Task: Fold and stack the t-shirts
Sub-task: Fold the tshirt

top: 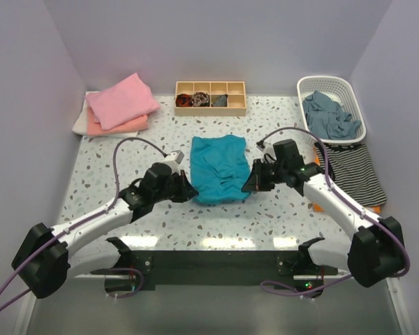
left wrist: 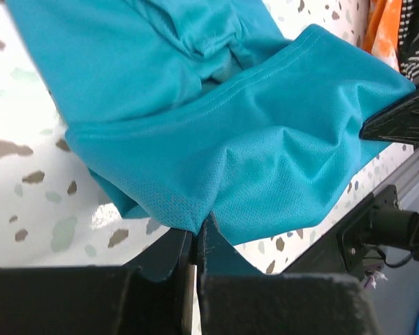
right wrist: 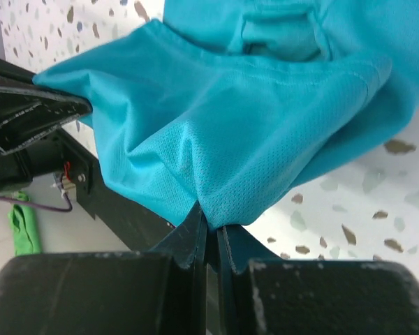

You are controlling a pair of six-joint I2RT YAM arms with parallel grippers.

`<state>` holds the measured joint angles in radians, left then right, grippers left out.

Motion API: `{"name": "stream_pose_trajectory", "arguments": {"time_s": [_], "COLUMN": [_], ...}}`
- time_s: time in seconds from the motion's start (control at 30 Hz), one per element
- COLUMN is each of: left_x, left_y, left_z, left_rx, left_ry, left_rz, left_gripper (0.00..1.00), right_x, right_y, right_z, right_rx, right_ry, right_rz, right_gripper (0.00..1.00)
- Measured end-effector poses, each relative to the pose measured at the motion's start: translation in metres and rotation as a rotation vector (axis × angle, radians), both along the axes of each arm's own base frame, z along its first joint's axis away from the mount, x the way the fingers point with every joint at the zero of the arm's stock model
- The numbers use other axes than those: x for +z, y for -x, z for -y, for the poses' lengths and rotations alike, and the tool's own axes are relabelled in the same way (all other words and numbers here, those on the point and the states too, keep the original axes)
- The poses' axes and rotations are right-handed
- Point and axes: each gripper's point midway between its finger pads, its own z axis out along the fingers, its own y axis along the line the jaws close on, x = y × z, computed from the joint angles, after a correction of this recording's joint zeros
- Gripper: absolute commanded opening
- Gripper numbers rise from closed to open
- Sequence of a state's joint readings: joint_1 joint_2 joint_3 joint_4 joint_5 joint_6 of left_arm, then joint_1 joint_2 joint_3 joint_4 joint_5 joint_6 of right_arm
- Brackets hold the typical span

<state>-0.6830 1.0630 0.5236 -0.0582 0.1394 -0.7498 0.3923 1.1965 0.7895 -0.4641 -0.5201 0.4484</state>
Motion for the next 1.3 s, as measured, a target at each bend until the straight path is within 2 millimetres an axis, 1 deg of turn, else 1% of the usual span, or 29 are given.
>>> {"name": "stream_pose_trajectory", "arguments": {"time_s": [0.17,0.23,0.3,0.37,0.47,0.53,0.6,0.63,0.67,0.7,0.73,0.77,0.8,0.83,0.87,0.9,0.93,0.97,1.03,1.1,1.13,1.17,1.23,1.3], "left_x": [0.012,0.018,0.025,0.029,0.028,0.027,0.025,0.024,0.022,0.02,0.016,0.012,0.009,0.003,-0.002,-0.007,-0.012,-0.015,-0.019,-0.016,-0.012,-0.006,0.003,0.014], "left_y": [-0.029,-0.043,-0.062,-0.085,-0.117,-0.136,-0.159,-0.171,-0.181,-0.192,-0.205,-0.212,-0.224,-0.235,-0.246,-0.259,-0.271,-0.283,-0.3,-0.313,-0.319,-0.328,-0.336,-0.335], "left_z": [0.009,0.011,0.01,0.004,-0.009,-0.012,-0.01,-0.007,-0.003,0.002,0.007,0.011,0.015,0.018,0.02,0.02,0.019,0.014,0.002,-0.021,-0.03,-0.044,-0.071,-0.096], "left_rx": [0.011,0.015,0.035,0.065,0.106,0.118,0.117,0.113,0.104,0.091,0.084,0.074,0.063,0.053,0.047,0.042,0.044,0.055,0.081,0.131,0.152,0.186,0.242,0.293], "left_ry": [-0.059,-0.074,-0.081,-0.085,-0.1,-0.109,-0.112,-0.107,-0.102,-0.096,-0.087,-0.078,-0.066,-0.053,-0.041,-0.031,-0.026,-0.024,-0.029,-0.033,-0.033,-0.037,-0.045,-0.051], "left_rz": [0.045,0.061,0.079,0.091,0.092,0.092,0.096,0.101,0.1,0.105,0.107,0.103,0.105,0.105,0.104,0.106,0.106,0.111,0.122,0.128,0.138,0.152,0.164,0.177], "left_gripper": [0.07,0.07,0.08,0.08,0.08,0.08,0.08,0.08,0.09,0.09,0.11,0.18,0.25,0.36,0.43,0.45,0.55,0.58,0.61,0.61,0.61,0.62,0.62,0.62], "right_x": [0.009,0.008,0.007,0.007,0.004,0.002,-0.001,-0.001,-0.004,-0.006,-0.009,-0.015,-0.019,-0.023,-0.028,-0.033,-0.038,-0.042,-0.047,-0.044,-0.039,-0.032,-0.017,0.001], "right_y": [-0.038,-0.051,-0.067,-0.085,-0.116,-0.133,-0.155,-0.166,-0.182,-0.192,-0.209,-0.221,-0.234,-0.253,-0.266,-0.283,-0.299,-0.312,-0.328,-0.34,-0.345,-0.352,-0.358,-0.353], "right_z": [-0.007,-0.008,-0.011,-0.015,-0.019,-0.021,-0.023,-0.024,-0.024,-0.025,-0.025,-0.025,-0.025,-0.025,-0.024,-0.023,-0.022,-0.019,-0.008,0.004,0.009,0.016,0.026,0.037], "right_rx": [0.0,-0.003,-0.004,-0.007,-0.017,-0.024,-0.035,-0.043,-0.053,-0.059,-0.071,-0.081,-0.093,-0.106,-0.118,-0.128,-0.144,-0.158,-0.193,-0.234,-0.25,-0.271,-0.3,-0.318], "right_ry": [0.045,0.064,0.076,0.085,0.098,0.102,0.102,0.1,0.096,0.09,0.077,0.07,0.058,0.039,0.029,0.018,0.008,0.007,0.019,0.037,0.042,0.048,0.062,0.073], "right_rz": [0.04,0.042,0.045,0.045,0.048,0.044,0.044,0.047,0.048,0.047,0.047,0.047,0.041,0.038,0.039,0.041,0.055,0.073,0.097,0.13,0.149,0.183,0.232,0.27], "right_gripper": [0.04,0.04,0.04,0.04,0.05,0.06,0.08,0.14,0.14,0.15,0.18,0.28,0.31,0.36,0.48,0.5,0.54,0.55,0.56,0.56,0.61,0.64,0.65,0.64]}}
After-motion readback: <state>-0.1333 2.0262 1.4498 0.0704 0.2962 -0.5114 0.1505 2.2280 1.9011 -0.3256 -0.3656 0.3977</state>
